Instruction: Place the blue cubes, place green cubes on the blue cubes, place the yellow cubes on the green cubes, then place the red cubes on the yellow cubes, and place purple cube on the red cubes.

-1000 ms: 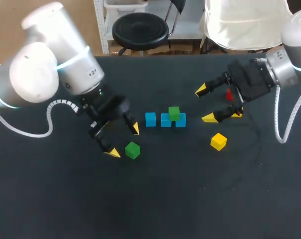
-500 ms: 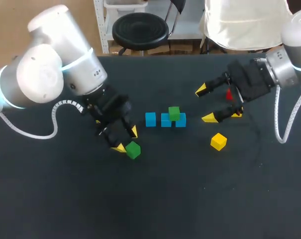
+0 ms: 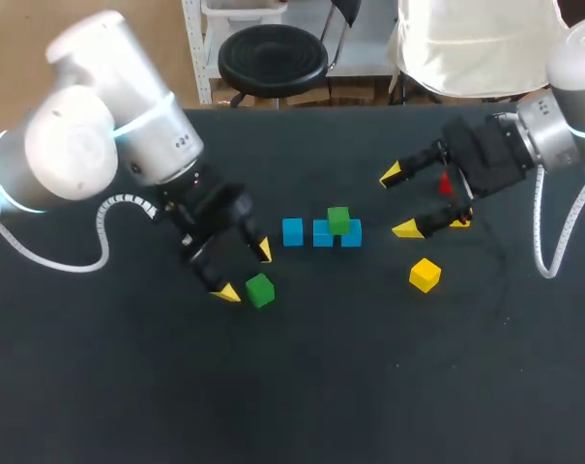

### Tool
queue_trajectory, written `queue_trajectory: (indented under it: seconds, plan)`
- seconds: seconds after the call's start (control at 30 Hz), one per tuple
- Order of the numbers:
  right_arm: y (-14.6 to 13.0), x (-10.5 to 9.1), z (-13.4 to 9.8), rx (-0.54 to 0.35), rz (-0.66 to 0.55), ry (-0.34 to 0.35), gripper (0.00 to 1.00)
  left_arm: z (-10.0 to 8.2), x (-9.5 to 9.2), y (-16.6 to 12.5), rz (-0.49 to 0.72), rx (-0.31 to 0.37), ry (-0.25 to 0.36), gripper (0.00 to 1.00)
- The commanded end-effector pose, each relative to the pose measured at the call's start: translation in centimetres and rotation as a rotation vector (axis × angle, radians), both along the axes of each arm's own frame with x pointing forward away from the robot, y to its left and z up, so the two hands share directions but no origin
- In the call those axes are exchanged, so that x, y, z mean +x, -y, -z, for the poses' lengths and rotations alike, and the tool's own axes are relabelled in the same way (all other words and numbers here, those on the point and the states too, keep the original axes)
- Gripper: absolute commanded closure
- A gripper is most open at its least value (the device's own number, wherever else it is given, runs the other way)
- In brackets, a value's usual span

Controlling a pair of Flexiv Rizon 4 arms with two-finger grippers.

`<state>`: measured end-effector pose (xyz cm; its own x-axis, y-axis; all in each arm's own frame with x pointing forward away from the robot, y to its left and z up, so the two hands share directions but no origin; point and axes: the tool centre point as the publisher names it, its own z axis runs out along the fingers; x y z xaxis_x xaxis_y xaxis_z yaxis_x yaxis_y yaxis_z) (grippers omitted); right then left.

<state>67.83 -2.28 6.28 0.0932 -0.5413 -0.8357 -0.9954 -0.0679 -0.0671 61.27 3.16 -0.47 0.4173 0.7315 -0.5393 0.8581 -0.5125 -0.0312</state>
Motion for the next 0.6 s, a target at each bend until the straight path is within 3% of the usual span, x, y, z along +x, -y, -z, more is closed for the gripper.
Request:
queue_trajectory:
  seconds: [0.03, 0.13, 0.17, 0.2, 0.33, 0.37, 0.4, 0.5, 0.6]
  plan:
    - [0.0, 0.0, 0.0, 0.002, 0.000, 0.001, 0.00, -0.4, -0.9, -0.3, 0.014, -0.011, 0.015, 0.00]
    - [0.0, 0.0, 0.0, 0.002, 0.000, 0.001, 0.00, -0.4, -1.0, -0.1, 0.036, -0.014, 0.015, 0.04]
    - [0.0, 0.0, 0.0, 0.002, 0.000, 0.001, 0.00, -0.4, -1.0, -0.1, 0.053, -0.024, 0.019, 0.34]
    - [0.0, 0.0, 0.0, 0.002, 0.000, 0.001, 0.00, -0.5, -1.2, 0.0, 0.068, -0.023, 0.022, 0.54]
    - [0.0, 0.0, 0.0, 0.002, 0.000, 0.001, 0.00, -0.6, -1.7, 0.4, 0.104, -0.023, 0.023, 0.51]
    - [0.0, 0.0, 0.0, 0.002, 0.000, 0.001, 0.00, -0.6, -1.8, 0.5, 0.111, -0.023, 0.021, 0.43]
    - [0.0, 0.0, 0.0, 0.002, 0.000, 0.001, 0.00, -0.5, -1.9, 0.6, 0.115, -0.022, 0.020, 0.42]
    - [0.0, 0.0, 0.0, 0.002, 0.000, 0.001, 0.00, -0.5, -2.0, 0.8, 0.124, -0.021, 0.019, 0.50]
    - [0.0, 0.0, 0.0, 0.002, 0.000, 0.001, 0.00, -0.6, -2.1, 1.0, 0.135, -0.025, 0.021, 0.50]
